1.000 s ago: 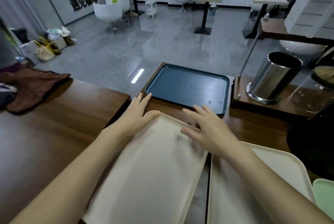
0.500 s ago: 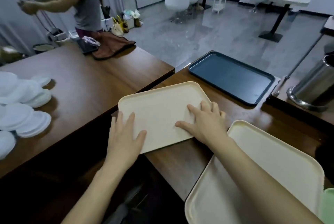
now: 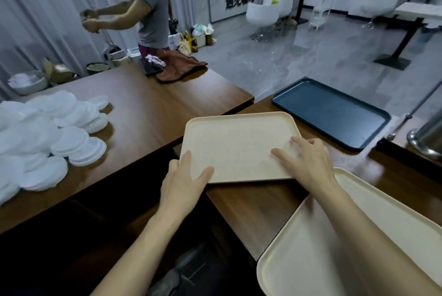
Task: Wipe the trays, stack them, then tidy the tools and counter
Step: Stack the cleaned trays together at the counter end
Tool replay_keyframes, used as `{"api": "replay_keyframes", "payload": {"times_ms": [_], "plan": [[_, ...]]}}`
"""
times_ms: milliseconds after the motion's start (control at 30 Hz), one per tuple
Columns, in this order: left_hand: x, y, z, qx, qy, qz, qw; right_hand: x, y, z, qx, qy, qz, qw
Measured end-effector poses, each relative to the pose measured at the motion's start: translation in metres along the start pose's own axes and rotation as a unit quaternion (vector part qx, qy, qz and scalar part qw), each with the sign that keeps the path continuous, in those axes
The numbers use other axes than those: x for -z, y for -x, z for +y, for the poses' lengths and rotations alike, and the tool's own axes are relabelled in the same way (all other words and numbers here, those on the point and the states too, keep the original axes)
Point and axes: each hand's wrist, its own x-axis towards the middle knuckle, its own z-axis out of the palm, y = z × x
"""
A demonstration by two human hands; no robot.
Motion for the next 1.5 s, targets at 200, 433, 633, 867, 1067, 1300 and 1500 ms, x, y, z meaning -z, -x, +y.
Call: {"api": "replay_keyframes", "payload": {"times_ms": [200,433,633,867,1067,1300,1500], "plan": [[-0.014,-0.052,0.059,-0.100,0.000,-0.012,0.995,0.035,-0.004,0.020,-0.040,-0.061,0.107,0.992],[-0.051,-0.129,0.142,-0.245,0.013,-0.073,0.967,0.047,-0.022,0.055,-0.137,0.012,0.134,0.981],[-0.086,-0.203,0.208,-0.325,0.015,-0.114,0.939,0.044,-0.064,0.070,-0.200,-0.013,0.179,0.963],[-0.111,-0.258,0.227,-0.345,0.007,-0.143,0.928,0.029,-0.098,0.066,-0.241,-0.003,0.199,0.950],[-0.126,-0.278,0.228,-0.342,0.000,-0.187,0.921,0.009,-0.120,0.071,-0.278,0.016,0.182,0.943],[-0.135,-0.284,0.224,-0.354,-0.020,-0.202,0.913,-0.002,-0.130,0.067,-0.328,0.060,0.168,0.928],[-0.137,-0.278,0.223,-0.366,-0.002,-0.198,0.909,-0.003,-0.109,0.057,-0.330,0.125,0.201,0.914]]}}
